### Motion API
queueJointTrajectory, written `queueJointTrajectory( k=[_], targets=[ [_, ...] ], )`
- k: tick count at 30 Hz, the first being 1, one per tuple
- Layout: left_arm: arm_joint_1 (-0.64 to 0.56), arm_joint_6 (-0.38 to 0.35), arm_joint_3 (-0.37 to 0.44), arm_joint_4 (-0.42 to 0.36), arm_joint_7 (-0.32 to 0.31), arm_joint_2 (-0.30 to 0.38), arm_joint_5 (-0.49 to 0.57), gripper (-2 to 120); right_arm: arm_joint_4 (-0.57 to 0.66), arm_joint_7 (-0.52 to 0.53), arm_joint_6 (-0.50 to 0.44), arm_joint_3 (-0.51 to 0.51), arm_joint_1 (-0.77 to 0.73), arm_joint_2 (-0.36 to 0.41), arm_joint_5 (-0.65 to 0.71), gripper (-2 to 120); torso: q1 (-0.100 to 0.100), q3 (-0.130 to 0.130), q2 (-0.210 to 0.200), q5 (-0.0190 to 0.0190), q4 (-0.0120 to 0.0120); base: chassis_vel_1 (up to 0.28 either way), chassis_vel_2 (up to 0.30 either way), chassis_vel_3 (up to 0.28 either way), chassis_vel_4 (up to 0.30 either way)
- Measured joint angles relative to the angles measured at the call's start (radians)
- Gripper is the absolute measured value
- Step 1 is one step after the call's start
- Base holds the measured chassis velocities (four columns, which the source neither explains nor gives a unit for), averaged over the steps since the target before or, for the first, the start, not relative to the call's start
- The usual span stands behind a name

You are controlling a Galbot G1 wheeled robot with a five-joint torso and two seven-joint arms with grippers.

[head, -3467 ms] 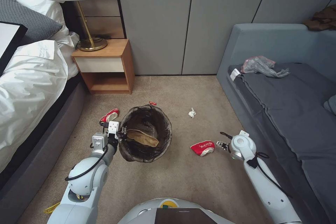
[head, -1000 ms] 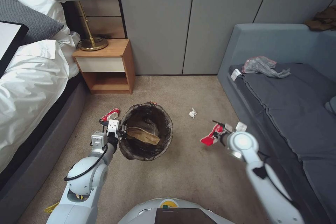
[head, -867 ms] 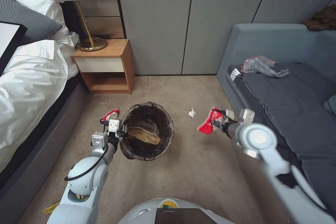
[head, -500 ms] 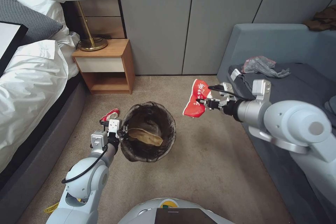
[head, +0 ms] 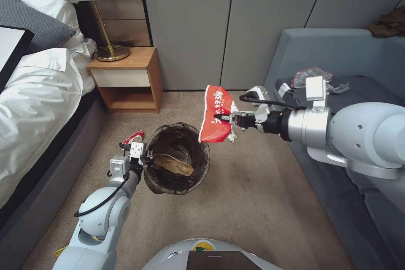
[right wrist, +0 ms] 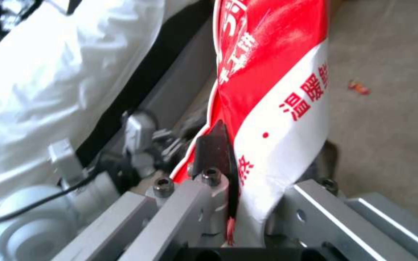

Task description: Pick up the trash bin, then pick up the garbage from the floor and place it into the trash bin.

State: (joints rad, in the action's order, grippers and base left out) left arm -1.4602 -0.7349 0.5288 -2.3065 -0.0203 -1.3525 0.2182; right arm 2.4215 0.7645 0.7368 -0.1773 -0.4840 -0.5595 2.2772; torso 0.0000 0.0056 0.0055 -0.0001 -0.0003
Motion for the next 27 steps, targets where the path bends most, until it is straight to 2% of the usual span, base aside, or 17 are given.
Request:
queueJointTrajectory(
  k=[2,3,6,8,10,11,14,18,27],
  targets=[
    [0.015,0.000,-0.002,0.011,0.018,0.006,0.003,2,-0.018,-0.039,0.000,0.100,0.078,0.000,-0.001,0,0.000,0.000,0.000,0.0001,-0.0001,0.000,0.000,0.000,0.000],
    [0.015,0.000,-0.002,0.011,0.018,0.006,0.003,2,-0.018,-0.039,0.000,0.100,0.078,0.000,-0.001,0,0.000,0.000,0.000,0.0001,-0.0001,0.000,0.000,0.000,0.000],
    [0.030,0.000,0.001,0.016,0.032,0.014,0.013,2,-0.055,-0.061,0.000,0.291,0.239,-0.034,-0.007,0,0.000,0.000,0.000,0.0000,0.0002,0.000,0.000,0.000,0.000],
    [0.031,0.000,0.001,0.015,0.034,0.014,0.016,2,-0.061,-0.060,-0.001,0.323,0.262,-0.043,-0.009,0,0.000,0.000,0.000,-0.0002,0.0002,0.000,0.000,0.000,0.000],
    [0.030,-0.004,0.004,0.006,0.036,0.015,0.023,2,-0.088,-0.043,-0.001,0.441,0.336,-0.094,-0.018,0,0.000,0.000,0.000,-0.0001,0.0003,0.000,0.000,0.000,0.000],
    [0.030,-0.004,0.004,0.006,0.036,0.015,0.023,2,-0.088,-0.043,-0.001,0.441,0.336,-0.094,-0.018,0,0.000,0.000,0.000,-0.0001,0.0003,0.000,0.000,0.000,0.000],
    [0.017,-0.005,0.006,-0.025,0.035,0.017,0.038,2,-0.116,0.001,-0.001,0.537,0.383,-0.162,-0.025,0,0.000,0.000,0.000,-0.0002,0.0004,0.000,0.000,0.000,0.000],
    [0.006,-0.005,0.006,-0.059,0.034,0.020,0.050,2,-0.140,0.036,-0.001,0.600,0.400,-0.218,-0.026,0,0.000,0.000,0.000,0.0000,0.0001,0.000,0.000,0.000,0.000],
    [-0.003,-0.004,0.005,-0.090,0.033,0.019,0.063,2,-0.170,0.067,-0.002,0.662,0.396,-0.271,-0.050,0,0.000,0.000,0.000,0.0000,0.0000,0.000,0.000,0.000,0.000]
  ],
)
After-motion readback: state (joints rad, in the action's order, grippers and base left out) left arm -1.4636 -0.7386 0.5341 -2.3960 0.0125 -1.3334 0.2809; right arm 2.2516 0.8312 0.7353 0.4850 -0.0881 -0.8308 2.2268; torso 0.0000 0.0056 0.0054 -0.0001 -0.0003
